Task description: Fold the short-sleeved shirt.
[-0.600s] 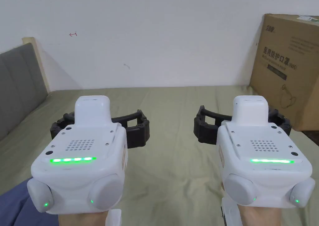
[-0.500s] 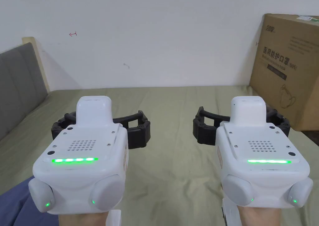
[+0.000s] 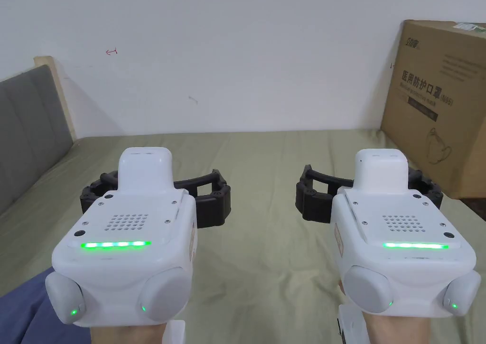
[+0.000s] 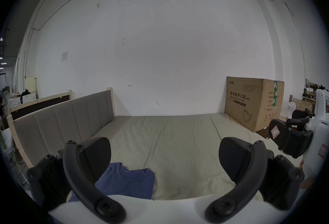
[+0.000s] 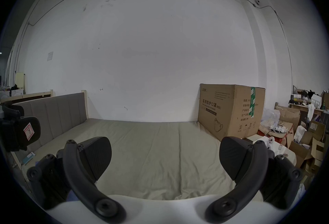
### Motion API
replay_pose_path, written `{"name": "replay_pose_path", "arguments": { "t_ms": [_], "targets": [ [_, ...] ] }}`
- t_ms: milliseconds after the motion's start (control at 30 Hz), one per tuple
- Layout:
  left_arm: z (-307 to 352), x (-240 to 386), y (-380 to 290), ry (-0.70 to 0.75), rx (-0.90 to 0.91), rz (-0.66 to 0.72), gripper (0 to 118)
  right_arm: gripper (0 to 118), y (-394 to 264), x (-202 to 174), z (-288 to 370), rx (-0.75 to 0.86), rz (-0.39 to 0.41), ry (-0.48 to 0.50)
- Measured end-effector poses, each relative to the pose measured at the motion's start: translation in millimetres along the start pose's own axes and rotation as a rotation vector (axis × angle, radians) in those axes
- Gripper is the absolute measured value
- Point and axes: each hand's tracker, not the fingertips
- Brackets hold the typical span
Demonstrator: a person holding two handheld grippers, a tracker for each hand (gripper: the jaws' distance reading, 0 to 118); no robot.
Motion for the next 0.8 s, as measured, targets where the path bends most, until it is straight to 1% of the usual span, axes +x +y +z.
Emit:
{"name": "replay_pose_path", "arguments": {
  "t_ms": [467, 800],
  "targets": [
    [-0.8, 0.3, -0.3, -0.008, -0.006, -0.002, 118, 118, 0.1, -1.9, -1.0, -0.007, 0.019, -0.011],
    [-1.6, 2.0, 0.6, -0.009, -0.006, -0.007, 118, 118, -0.2, 0.4, -1.8, -0.014, 0.012, -0.006]
  ]
}}
